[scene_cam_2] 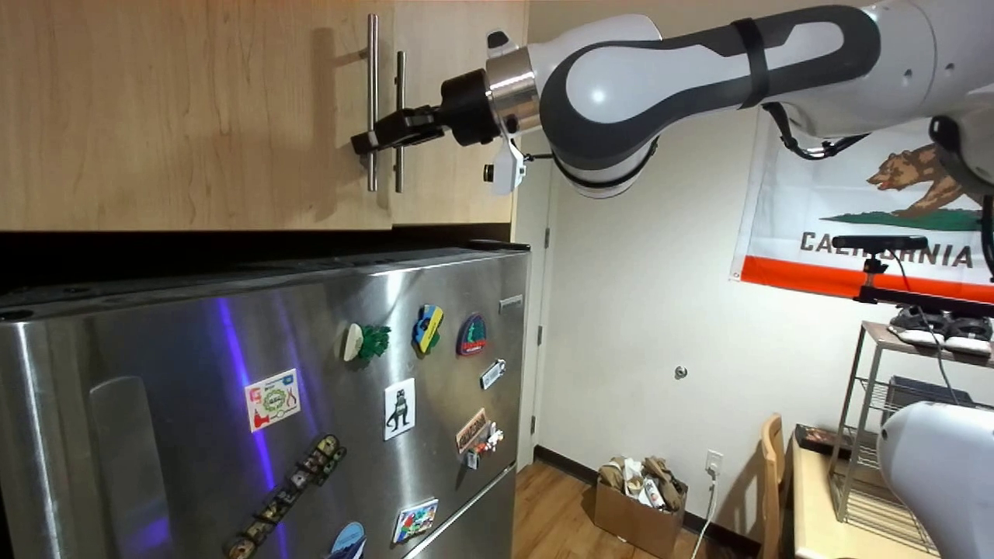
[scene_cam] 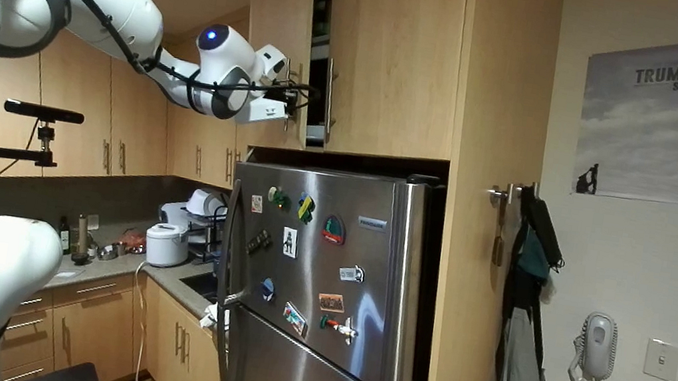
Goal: Open the left cabinet door above the fridge
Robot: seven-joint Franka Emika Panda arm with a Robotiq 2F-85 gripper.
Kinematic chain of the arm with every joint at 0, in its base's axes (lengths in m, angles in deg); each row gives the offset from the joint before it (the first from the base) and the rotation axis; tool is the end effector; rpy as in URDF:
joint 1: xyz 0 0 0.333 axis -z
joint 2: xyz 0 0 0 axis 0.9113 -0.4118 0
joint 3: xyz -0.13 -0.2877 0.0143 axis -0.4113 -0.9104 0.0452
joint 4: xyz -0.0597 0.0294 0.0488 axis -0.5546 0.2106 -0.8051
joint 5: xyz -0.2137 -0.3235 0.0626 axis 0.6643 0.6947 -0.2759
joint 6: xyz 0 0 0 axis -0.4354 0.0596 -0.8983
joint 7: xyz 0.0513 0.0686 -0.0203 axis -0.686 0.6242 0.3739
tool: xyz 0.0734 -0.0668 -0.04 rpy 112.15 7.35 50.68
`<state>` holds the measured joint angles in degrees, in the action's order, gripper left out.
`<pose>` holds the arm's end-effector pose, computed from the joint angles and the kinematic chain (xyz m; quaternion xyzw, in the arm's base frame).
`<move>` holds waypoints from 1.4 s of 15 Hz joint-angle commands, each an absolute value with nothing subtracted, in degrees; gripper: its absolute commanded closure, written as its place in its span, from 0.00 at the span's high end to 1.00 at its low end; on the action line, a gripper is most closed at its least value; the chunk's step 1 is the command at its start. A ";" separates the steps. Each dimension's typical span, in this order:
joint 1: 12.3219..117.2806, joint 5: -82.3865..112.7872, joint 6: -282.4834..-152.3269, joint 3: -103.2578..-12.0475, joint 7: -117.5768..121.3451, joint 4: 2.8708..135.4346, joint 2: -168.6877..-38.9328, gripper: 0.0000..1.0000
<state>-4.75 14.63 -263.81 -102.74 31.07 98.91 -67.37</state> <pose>0.5156 0.1311 0.6545 -0.7582 -0.2698 -0.5873 0.0865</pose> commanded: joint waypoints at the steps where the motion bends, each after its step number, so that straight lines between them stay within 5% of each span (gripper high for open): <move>1: -1.98 17.12 -260.87 -97.09 30.97 102.28 -68.34 0.04; 21: 16.28 27.82 -260.21 -78.75 16.94 104.90 -69.06 0.04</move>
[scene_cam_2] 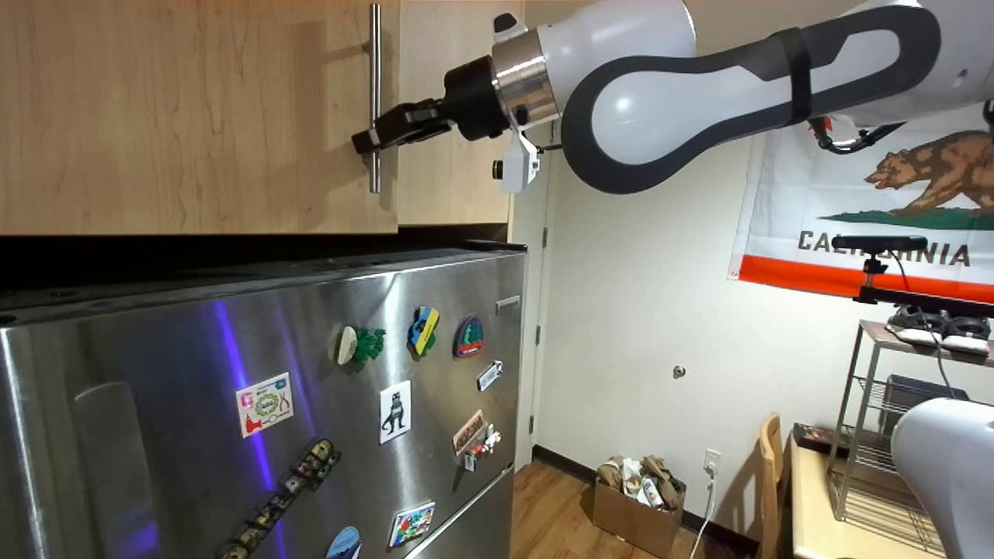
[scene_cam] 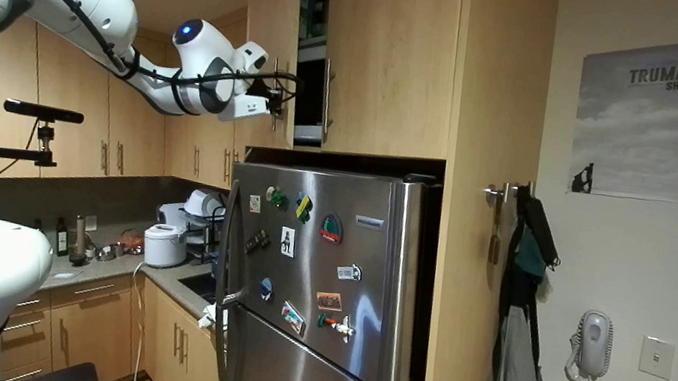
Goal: Open the left cabinet door above the fridge
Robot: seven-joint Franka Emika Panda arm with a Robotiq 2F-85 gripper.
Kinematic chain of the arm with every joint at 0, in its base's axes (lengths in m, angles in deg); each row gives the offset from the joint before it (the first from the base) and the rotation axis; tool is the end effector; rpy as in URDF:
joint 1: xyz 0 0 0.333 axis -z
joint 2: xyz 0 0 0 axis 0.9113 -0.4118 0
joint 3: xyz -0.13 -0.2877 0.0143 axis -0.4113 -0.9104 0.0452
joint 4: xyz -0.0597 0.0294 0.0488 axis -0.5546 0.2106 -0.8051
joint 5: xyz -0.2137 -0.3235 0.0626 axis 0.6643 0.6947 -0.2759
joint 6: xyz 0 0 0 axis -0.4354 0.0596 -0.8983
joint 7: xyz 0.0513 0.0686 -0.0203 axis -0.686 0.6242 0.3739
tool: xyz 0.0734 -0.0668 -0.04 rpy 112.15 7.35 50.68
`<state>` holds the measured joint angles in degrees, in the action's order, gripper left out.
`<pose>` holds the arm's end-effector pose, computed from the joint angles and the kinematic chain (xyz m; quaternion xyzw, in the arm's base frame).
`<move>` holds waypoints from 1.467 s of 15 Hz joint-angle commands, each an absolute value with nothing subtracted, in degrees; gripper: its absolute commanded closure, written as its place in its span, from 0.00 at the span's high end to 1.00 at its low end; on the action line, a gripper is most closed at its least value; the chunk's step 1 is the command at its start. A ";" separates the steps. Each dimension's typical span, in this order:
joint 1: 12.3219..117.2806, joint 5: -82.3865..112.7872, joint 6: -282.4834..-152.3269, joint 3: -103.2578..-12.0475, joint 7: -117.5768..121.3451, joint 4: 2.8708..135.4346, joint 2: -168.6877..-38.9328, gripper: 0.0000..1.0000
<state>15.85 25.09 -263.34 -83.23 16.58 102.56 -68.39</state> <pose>0.4831 0.1566 0.6570 -0.7670 -0.2642 -0.5817 0.0600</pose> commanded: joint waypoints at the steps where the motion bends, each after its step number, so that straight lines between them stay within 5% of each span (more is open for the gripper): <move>1: 16.82 28.30 -260.12 -78.24 16.32 105.00 -69.01 0.04; 17: 30.88 38.74 -260.53 -63.53 1.43 111.76 -64.60 0.04; 22: 42.87 27.20 -260.33 -49.23 6.56 113.14 -63.66 0.04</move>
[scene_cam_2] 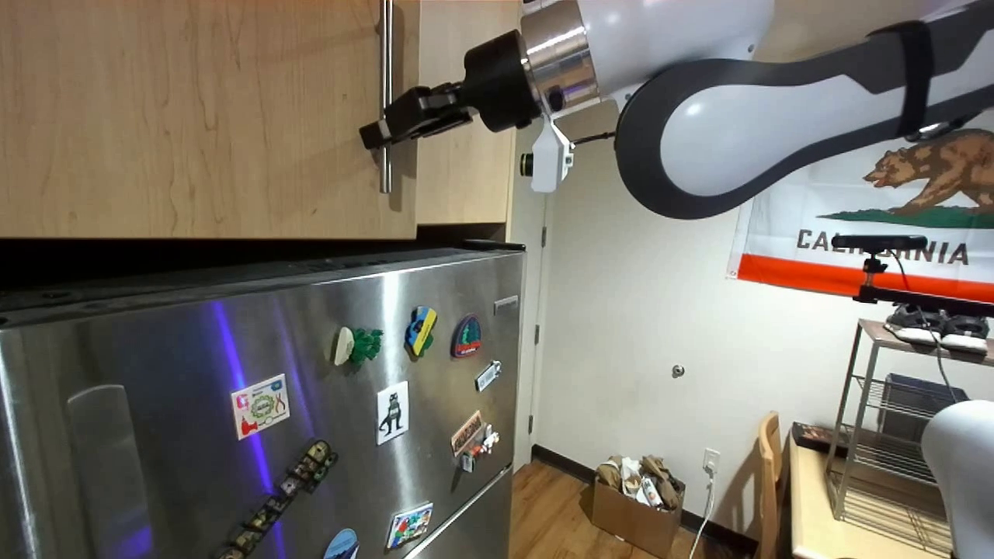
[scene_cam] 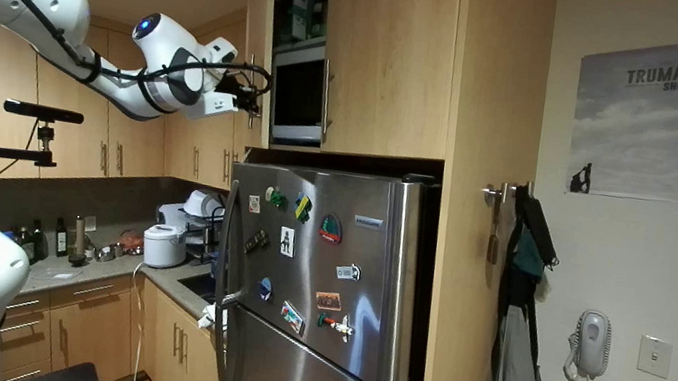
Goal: Open the left cabinet door above the fridge
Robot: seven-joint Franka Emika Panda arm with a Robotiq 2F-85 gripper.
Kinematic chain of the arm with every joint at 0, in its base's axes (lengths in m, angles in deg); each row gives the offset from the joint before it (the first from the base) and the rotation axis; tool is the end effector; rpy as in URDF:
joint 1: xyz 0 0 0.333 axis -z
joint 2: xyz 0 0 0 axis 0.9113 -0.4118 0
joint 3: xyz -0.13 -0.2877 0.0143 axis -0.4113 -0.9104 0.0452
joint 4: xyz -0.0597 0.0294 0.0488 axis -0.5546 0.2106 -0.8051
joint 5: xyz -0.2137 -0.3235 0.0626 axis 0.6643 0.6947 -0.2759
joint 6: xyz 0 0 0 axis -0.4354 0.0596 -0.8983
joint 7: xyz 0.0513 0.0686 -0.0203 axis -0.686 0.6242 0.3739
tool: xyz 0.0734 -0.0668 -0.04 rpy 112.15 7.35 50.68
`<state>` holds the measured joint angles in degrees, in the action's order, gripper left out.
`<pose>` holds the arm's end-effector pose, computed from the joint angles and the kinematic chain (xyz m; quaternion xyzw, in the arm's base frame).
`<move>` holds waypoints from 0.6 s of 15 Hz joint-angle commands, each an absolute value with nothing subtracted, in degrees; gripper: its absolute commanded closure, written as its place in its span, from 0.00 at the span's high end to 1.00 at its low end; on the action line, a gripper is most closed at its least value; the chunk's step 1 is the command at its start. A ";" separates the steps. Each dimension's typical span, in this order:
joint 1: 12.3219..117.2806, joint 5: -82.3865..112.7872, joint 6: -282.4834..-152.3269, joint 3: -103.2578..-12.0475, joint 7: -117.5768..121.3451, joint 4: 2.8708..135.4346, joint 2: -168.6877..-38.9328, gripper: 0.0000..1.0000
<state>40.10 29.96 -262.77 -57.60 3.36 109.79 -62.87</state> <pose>0.4221 0.1898 0.6560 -0.7740 -0.2472 -0.5809 0.0494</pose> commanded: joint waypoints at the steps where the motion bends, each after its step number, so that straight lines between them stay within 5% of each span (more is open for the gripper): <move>1: 44.67 26.65 -260.40 -47.25 6.23 113.55 -63.14 0.04; 9: 53.34 29.87 -260.56 -36.90 -2.05 115.60 -59.71 0.04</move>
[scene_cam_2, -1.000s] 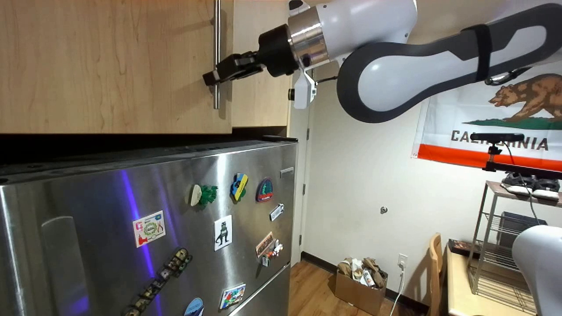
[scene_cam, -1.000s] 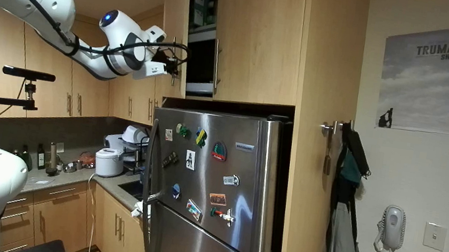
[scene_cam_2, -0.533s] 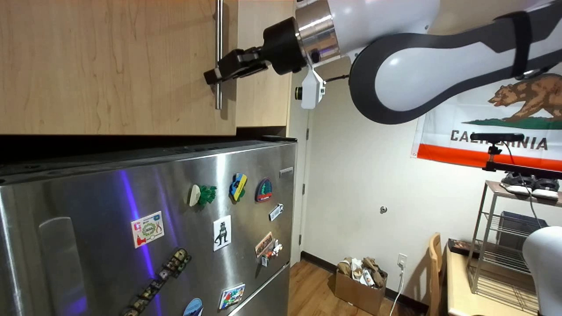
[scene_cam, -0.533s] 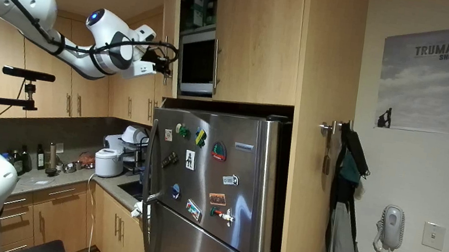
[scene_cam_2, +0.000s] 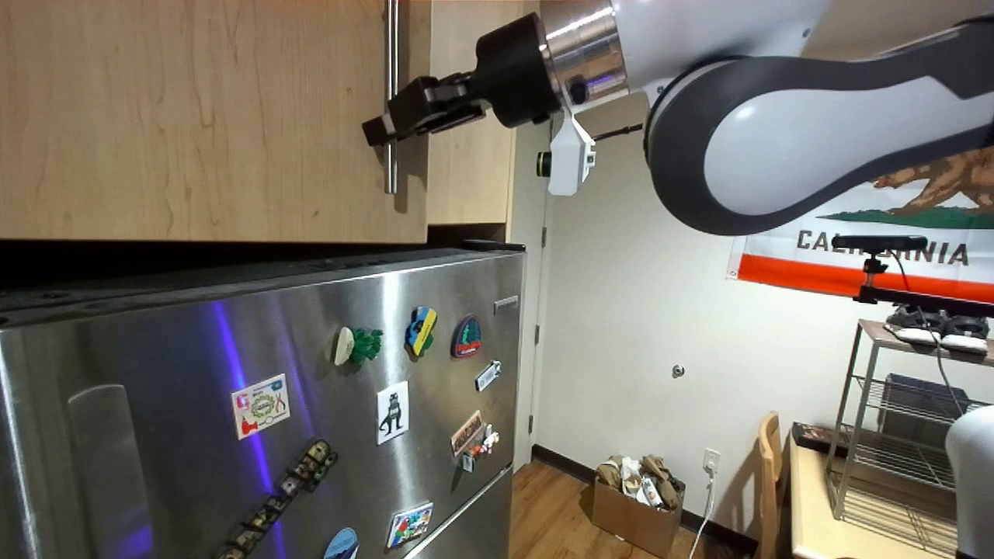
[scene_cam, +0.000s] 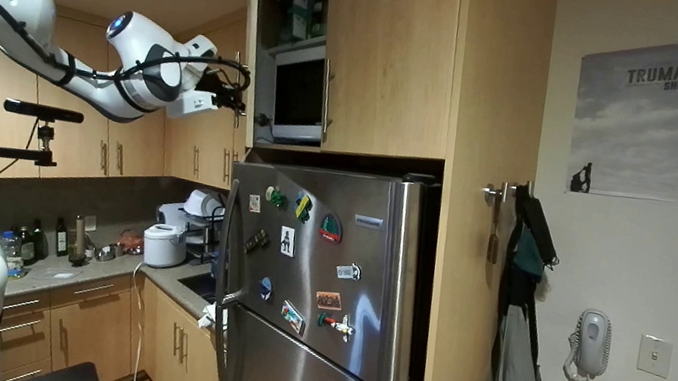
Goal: Open the left cabinet door above the fridge
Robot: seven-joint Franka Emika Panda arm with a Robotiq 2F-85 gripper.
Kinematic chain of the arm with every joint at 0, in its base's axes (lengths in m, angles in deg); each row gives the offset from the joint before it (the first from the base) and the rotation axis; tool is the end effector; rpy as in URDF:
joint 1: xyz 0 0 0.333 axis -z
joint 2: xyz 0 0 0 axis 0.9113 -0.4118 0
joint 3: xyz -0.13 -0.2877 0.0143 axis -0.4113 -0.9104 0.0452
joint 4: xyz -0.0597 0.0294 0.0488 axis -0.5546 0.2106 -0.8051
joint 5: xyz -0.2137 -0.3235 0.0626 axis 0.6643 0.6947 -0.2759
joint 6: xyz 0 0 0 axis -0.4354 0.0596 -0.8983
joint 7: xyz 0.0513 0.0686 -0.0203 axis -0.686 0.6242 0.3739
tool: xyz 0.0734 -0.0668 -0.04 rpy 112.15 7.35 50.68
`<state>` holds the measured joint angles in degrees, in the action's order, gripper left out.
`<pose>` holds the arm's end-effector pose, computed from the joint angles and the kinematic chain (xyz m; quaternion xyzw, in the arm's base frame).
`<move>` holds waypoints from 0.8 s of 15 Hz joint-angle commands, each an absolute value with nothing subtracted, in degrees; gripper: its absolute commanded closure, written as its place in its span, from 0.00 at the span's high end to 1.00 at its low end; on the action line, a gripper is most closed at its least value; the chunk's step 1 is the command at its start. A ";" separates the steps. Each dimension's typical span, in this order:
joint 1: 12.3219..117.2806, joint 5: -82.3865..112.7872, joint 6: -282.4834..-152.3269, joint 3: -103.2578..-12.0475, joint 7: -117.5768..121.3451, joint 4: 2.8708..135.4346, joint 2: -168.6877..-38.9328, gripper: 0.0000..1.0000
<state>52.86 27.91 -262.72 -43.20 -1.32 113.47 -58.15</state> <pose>0.3869 0.2129 0.6538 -0.7745 -0.2333 -0.5868 0.0365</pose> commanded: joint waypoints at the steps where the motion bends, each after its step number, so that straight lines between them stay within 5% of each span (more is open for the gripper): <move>1: 54.21 29.93 -260.66 -35.75 -2.81 115.84 -59.31 0.04; 5: 57.86 30.03 -261.03 -30.98 -5.82 116.72 -57.68 0.04; 7: 59.80 30.09 -261.26 -28.49 -7.31 117.03 -56.85 0.17; 9: 61.71 30.15 -261.54 -26.09 -8.98 117.34 -56.05 0.15; 11: 63.20 30.31 -261.55 -24.19 -9.88 117.63 -55.12 0.43; 12: 63.78 31.07 -261.24 -22.92 -9.58 117.59 -55.34 0.49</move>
